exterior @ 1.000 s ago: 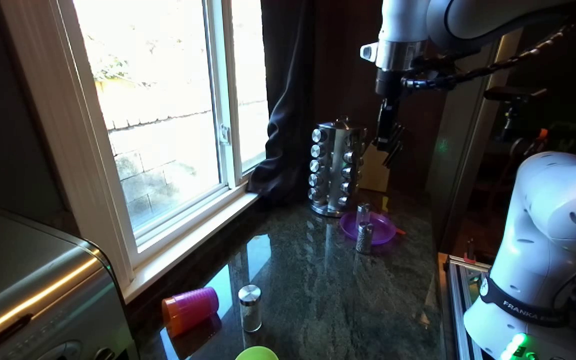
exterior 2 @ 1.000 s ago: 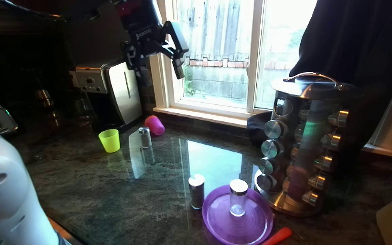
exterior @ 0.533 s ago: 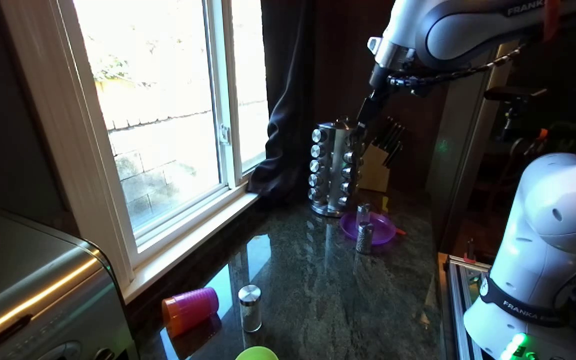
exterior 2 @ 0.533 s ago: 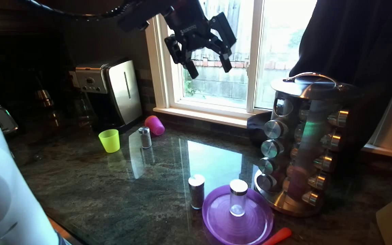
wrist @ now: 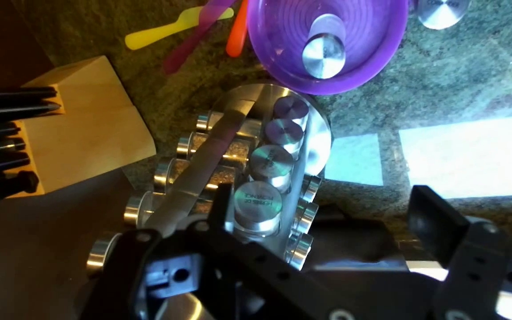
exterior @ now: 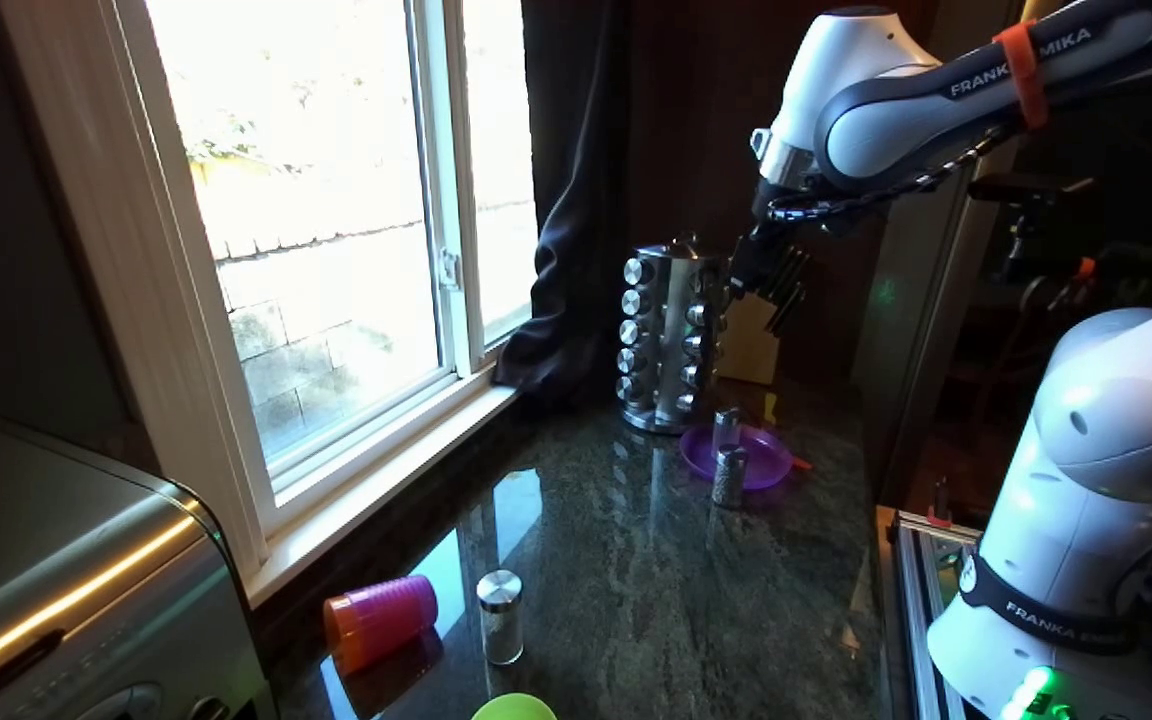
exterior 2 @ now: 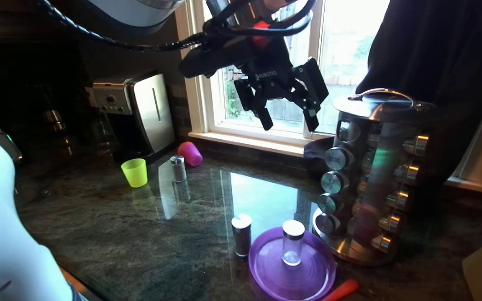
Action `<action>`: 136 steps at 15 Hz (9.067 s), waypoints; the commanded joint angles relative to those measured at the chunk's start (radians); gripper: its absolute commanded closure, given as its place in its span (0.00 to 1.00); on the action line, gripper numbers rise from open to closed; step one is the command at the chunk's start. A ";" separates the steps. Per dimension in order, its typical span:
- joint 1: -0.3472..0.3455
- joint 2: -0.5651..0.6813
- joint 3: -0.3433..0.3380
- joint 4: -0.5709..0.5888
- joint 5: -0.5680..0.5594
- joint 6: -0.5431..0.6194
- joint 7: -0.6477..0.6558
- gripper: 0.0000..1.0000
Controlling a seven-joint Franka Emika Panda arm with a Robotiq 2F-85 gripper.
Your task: Pull out a bottle from the holder, then place the bottle on the counter
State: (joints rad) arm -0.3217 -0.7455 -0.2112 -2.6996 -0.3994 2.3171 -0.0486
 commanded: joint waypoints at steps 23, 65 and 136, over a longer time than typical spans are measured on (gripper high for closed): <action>0.025 0.225 -0.166 0.062 0.211 0.146 -0.243 0.00; -0.028 0.445 -0.134 0.151 0.219 0.271 -0.218 0.76; 0.117 0.424 -0.021 0.129 0.232 -0.779 -0.204 0.76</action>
State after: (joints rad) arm -0.2483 -0.3067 -0.2615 -2.5106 -0.1918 1.5777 -0.2438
